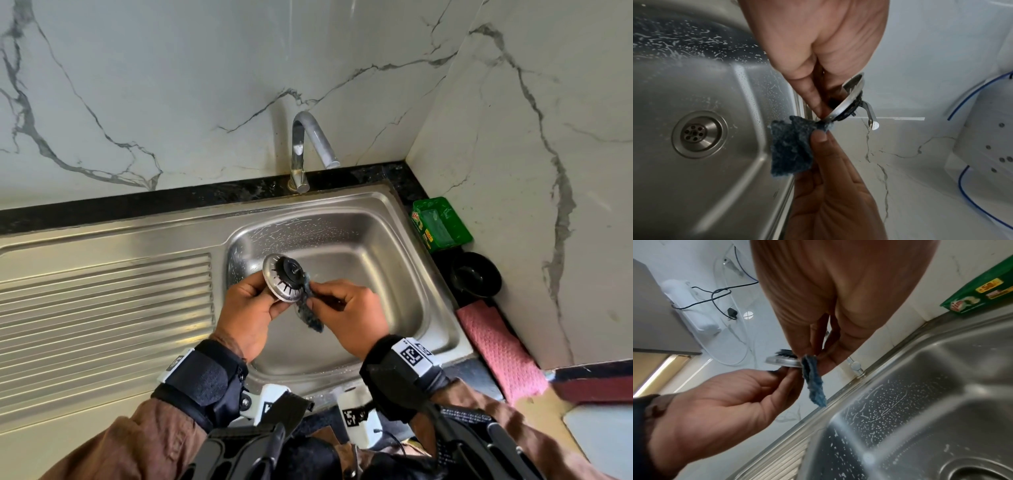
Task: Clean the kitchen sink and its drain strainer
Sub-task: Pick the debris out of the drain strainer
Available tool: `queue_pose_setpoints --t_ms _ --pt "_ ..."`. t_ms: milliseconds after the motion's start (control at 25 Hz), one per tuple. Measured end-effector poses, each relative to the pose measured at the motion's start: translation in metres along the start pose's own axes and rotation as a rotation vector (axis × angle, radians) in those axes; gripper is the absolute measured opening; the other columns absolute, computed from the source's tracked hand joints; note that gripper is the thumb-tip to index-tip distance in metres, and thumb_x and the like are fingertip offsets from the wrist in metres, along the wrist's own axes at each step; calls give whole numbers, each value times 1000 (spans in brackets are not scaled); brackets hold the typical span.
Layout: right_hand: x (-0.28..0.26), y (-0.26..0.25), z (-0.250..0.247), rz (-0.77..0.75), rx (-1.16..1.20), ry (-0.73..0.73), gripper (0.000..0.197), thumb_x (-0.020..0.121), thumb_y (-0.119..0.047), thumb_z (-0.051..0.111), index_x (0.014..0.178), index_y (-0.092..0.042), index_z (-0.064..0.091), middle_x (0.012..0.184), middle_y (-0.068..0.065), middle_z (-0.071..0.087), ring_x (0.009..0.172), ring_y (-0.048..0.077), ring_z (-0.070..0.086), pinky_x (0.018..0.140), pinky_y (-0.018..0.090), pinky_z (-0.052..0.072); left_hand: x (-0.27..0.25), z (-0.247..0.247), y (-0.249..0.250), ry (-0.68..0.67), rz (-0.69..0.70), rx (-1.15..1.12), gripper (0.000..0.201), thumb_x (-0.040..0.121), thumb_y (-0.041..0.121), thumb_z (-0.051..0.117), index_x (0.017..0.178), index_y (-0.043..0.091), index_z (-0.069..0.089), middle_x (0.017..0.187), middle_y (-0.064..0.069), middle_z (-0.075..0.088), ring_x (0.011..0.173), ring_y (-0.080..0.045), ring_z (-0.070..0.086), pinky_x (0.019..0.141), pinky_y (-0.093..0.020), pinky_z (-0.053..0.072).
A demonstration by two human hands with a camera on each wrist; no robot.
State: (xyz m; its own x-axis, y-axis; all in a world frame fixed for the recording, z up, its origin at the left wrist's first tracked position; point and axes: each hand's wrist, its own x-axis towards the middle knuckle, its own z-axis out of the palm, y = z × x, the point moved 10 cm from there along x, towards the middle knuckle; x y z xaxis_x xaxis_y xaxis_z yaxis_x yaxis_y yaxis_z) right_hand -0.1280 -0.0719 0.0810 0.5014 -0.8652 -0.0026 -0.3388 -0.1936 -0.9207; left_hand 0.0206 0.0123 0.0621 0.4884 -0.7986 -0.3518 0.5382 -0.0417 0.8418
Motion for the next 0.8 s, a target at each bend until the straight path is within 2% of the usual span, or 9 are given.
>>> queue_pose_setpoints --t_ms 120,240,320,400,480,560,640,720,800 --pt "-6 -4 4 77 90 -5 18 78 -16 83 94 -23 79 86 -8 77 80 5 73 83 33 60 2 -7 8 76 78 7 17 91 -8 56 99 3 66 92 -8 76 85 -20 74 71 -27 60" --pt "-4 -43 -7 -146 50 90 17 79 -13 81 95 -20 79 89 -7 74 76 6 71 76 29 60 1 -4 16 87 159 121 14 90 -6 60 99 3 67 96 -12 74 91 -24 73 78 -33 60" --pt "-4 -70 -12 -301 -7 141 18 80 -11 80 96 -18 80 91 -6 72 77 5 68 74 20 57 -1 1 20 72 214 229 11 88 -2 65 98 1 67 93 -13 74 90 -24 73 79 -34 60" --pt "-8 -88 -14 -430 -95 182 17 81 -11 79 97 -17 79 93 -5 71 83 2 66 76 14 52 -3 4 24 71 257 284 9 87 -2 67 96 0 66 91 -15 73 85 -22 73 77 -32 59" --pt "-16 -87 -9 -505 -158 169 17 81 -9 79 96 -16 79 96 -4 70 87 2 66 79 18 54 -2 1 26 105 261 283 9 87 -5 65 94 0 64 94 -19 71 85 -22 71 75 -34 59" --pt "-20 -66 -5 -456 -165 116 17 80 -6 78 93 -16 78 98 -5 69 88 5 67 79 28 58 0 -3 24 136 205 217 16 88 -13 58 98 -2 61 101 -20 70 88 -23 72 74 -34 59" --pt "-19 -51 -6 -373 -155 107 17 80 -4 77 91 -17 76 97 -7 68 86 5 67 76 33 58 0 -4 29 150 234 284 21 87 -15 56 97 1 62 100 -15 72 92 -24 72 74 -36 61" --pt "-16 -62 -11 -383 -175 162 17 81 -5 76 92 -17 77 96 -6 68 85 3 66 78 26 57 -3 2 42 146 365 530 23 85 -12 60 88 10 62 89 -7 72 85 -21 72 73 -34 61" --pt "-10 -84 -15 -414 -186 199 18 82 -7 74 96 -17 77 97 -5 67 85 2 65 79 16 54 -12 13 54 151 514 789 27 82 -10 63 80 17 58 79 0 68 76 -16 68 67 -23 56"
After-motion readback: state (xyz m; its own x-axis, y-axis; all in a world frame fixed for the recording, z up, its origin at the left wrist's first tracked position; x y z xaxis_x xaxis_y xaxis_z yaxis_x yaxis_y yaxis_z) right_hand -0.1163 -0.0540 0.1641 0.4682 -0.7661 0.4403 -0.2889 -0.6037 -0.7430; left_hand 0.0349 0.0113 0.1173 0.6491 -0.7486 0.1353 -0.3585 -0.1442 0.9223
